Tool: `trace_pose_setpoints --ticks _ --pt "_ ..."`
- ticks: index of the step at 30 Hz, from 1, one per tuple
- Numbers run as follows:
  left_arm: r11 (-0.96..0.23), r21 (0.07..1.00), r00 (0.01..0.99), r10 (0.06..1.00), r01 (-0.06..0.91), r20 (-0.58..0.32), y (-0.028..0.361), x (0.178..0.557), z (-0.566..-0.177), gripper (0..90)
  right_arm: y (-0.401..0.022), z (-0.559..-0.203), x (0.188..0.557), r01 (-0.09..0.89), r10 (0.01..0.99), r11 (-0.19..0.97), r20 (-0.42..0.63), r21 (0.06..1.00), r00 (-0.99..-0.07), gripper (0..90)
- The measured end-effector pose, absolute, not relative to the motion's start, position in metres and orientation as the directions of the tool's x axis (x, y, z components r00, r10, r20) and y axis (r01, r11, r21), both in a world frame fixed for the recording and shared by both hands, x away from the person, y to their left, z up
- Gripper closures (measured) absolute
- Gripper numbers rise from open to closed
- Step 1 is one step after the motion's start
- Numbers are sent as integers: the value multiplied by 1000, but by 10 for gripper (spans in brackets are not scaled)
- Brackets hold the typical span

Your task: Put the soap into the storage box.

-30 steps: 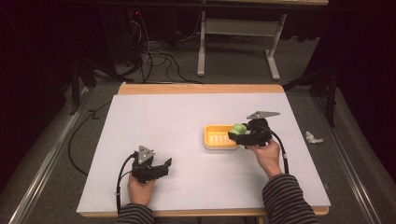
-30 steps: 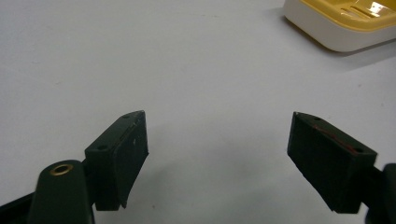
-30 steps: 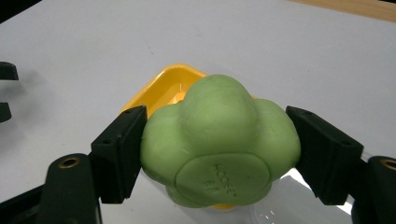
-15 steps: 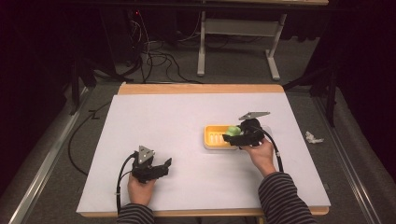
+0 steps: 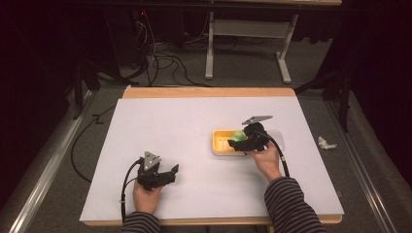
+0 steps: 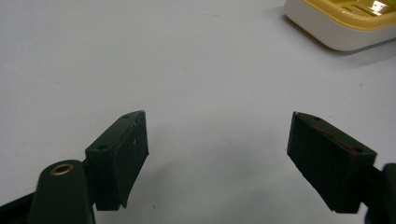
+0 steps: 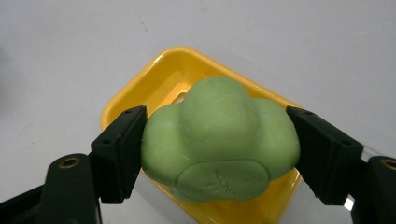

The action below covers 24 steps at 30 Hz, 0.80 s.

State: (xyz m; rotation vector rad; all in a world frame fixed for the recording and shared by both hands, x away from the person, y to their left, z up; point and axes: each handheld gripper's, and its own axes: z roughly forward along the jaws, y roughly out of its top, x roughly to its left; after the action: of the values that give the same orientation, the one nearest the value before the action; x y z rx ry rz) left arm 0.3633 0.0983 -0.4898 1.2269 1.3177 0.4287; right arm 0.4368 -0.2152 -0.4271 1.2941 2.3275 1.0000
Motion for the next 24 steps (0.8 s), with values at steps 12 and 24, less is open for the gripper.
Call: trace_pose_setpoints --ticks 12,24 --pt "367 849 284 827 381 -485 99 363 -490 209 -207 -431 444 648 834 369 69 666 -547 248" --pt "378 845 283 822 378 -495 99 363 -489 208 -201 -438 448 675 840 400 46 620 -541 247"
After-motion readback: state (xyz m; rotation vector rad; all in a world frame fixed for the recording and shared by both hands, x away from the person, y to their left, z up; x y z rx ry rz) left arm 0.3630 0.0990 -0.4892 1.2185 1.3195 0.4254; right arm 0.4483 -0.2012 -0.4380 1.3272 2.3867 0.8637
